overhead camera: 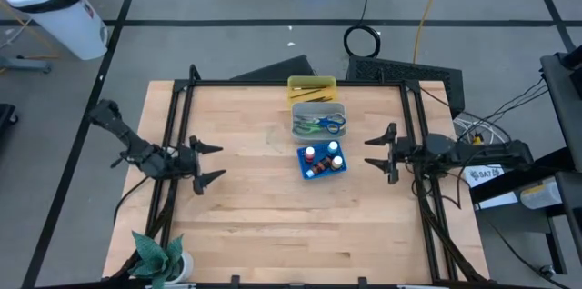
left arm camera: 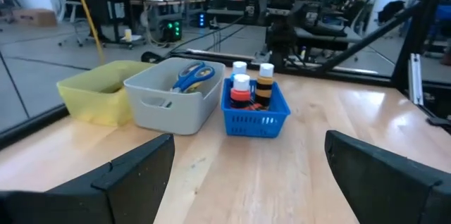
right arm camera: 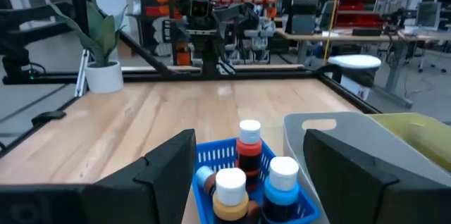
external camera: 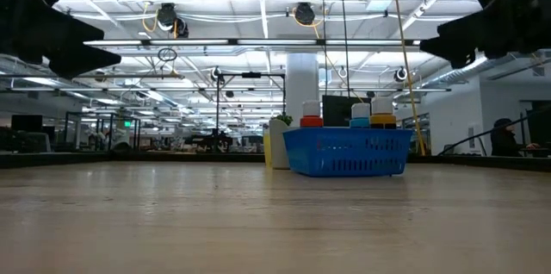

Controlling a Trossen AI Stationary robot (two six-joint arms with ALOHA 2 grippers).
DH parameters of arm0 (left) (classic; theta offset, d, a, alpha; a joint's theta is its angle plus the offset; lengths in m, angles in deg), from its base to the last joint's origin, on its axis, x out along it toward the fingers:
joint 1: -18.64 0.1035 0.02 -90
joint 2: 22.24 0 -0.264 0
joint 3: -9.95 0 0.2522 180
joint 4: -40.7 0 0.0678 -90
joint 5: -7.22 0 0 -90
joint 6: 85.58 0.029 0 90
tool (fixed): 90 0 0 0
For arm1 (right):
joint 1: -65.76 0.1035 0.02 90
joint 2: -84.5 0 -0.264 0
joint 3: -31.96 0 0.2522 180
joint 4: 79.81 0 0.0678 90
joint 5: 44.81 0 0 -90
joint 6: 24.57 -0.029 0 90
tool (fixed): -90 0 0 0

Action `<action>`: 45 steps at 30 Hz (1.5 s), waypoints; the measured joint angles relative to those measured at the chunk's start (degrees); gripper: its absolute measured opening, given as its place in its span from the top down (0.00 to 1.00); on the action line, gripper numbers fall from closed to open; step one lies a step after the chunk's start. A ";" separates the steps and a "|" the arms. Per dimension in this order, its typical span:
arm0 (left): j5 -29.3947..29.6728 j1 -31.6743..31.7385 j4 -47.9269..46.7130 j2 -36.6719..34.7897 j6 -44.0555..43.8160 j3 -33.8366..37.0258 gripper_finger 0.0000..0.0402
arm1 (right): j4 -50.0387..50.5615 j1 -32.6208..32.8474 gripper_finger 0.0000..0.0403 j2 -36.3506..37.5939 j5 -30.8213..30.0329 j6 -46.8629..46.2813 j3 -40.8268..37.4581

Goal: Pick & Place Paint Supplies
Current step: Return to Home Position

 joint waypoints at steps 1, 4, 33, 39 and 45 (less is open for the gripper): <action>-0.03 -0.27 0.16 0.17 -0.04 -0.07 0.06 | -1.86 0.00 0.39 0.00 0.01 0.01 -1.24; 0.08 -1.01 0.44 0.46 0.20 -0.07 0.06 | -7.38 0.00 0.39 -0.10 0.03 0.83 -5.51; -0.09 -1.40 0.09 0.44 -2.67 -0.09 0.06 | -6.72 0.00 0.39 2.36 -5.81 4.93 -7.55; -0.09 -1.40 0.09 0.44 -2.67 -0.09 0.06 | -6.92 0.00 0.39 2.36 -5.79 4.93 -7.58; -0.09 -1.40 0.09 0.44 -2.67 -0.09 0.06 | -7.04 0.00 0.39 2.36 -5.79 4.93 -7.59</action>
